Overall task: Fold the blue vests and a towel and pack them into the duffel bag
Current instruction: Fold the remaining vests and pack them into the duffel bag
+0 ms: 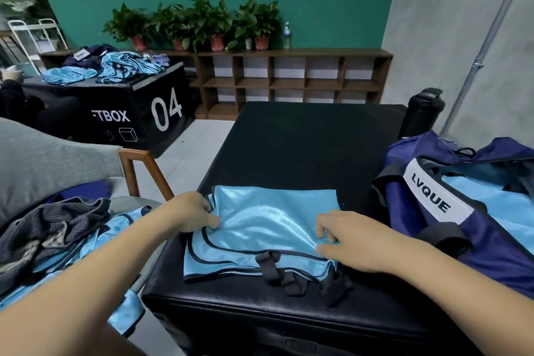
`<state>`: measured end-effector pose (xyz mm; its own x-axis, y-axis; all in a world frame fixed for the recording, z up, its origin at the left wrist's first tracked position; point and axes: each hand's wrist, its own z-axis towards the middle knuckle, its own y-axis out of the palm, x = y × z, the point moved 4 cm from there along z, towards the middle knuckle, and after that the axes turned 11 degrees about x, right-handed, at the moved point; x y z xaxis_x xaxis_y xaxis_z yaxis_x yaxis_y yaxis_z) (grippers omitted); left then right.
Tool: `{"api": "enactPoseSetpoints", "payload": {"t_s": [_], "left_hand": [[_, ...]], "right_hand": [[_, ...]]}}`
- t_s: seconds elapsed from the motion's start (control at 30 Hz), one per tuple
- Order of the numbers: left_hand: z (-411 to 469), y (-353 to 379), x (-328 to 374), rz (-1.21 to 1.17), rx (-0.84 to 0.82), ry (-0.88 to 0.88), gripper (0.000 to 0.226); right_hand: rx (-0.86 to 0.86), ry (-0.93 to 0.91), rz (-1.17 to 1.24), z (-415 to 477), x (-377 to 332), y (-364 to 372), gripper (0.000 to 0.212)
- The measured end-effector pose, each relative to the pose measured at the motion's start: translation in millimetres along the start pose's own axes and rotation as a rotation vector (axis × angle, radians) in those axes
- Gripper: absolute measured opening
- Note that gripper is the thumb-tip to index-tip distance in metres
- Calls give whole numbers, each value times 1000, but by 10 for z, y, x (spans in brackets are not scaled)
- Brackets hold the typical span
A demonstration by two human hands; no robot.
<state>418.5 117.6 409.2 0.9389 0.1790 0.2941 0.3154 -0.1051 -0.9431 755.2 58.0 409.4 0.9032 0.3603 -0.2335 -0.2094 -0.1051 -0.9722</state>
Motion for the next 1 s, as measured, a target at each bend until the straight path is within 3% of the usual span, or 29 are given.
{"api": "enactPoseSetpoints", "payload": {"t_s": [0.2, 0.37, 0.53, 0.77, 0.87, 1.0], "left_hand": [[139, -158, -74, -230, 248, -44, 18], [186, -62, -139, 24, 89, -63, 49], [215, -99, -167, 89, 26, -94, 51], [109, -104, -58, -137, 104, -81, 28], [14, -185, 90, -246, 191, -4, 18], [-178, -300, 427, -350, 236, 134, 21]], "right_hand": [[-36, -31, 42, -65, -124, 40, 38], [-38, -29, 36, -90, -153, 69, 39], [-33, -29, 47, -113, -159, 90, 40], [-25, -35, 51, -92, -138, 107, 38], [1, -56, 38, -69, -113, 110, 40], [-9, -60, 42, -46, -99, 147, 40]]}}
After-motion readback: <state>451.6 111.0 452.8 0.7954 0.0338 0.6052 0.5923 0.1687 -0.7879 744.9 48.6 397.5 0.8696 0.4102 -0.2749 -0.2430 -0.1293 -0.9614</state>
